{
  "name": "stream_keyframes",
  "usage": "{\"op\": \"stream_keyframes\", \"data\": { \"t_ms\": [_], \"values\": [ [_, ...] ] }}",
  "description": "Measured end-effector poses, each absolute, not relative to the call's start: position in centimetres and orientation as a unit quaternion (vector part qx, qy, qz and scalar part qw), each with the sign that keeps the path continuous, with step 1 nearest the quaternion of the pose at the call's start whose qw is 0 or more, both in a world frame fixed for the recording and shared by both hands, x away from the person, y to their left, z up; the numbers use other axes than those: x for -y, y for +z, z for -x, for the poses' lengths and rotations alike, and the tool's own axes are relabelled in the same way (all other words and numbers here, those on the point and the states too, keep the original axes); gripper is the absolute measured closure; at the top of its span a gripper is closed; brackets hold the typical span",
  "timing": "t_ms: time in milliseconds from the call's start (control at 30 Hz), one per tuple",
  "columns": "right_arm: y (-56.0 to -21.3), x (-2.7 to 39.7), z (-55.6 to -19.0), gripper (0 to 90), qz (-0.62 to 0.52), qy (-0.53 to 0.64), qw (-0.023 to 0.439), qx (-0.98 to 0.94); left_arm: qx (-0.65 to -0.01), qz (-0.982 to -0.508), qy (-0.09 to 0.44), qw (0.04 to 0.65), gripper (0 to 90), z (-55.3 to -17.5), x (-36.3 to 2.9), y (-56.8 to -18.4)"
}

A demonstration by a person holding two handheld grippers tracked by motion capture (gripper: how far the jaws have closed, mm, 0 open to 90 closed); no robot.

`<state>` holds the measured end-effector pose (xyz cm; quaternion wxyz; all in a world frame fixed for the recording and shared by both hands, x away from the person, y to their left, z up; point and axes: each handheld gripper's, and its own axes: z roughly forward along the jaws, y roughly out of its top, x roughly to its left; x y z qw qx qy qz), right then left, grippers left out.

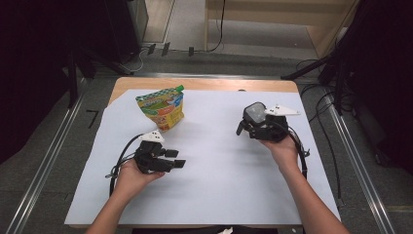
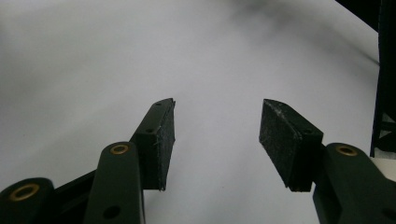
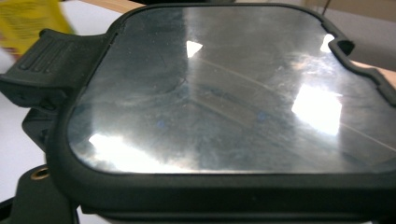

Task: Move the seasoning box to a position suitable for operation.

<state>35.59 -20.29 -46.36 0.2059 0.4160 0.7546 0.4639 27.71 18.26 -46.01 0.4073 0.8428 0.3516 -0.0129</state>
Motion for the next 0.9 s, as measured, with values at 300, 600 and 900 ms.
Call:
{"op": "stream_keyframes", "data": {
  "t_ms": [300,600,900],
  "values": [
    [-46.5,19.8,-33.3,15.4,-0.400,0.487,0.184,-0.754,-0.345,-0.844,-0.014,0.411,45.6,-28.0,-17.9,-45.8],
    [-47.6,18.0,-32.8,15.4,-0.383,0.474,0.165,-0.775,-0.339,-0.839,-0.024,0.424,45.3,-27.7,-17.8,-45.5],
    [-48.4,15.1,-32.0,15.4,-0.342,0.467,0.148,-0.801,-0.342,-0.844,-0.021,0.413,45.2,-28.0,-17.9,-45.8]
  ]
}}
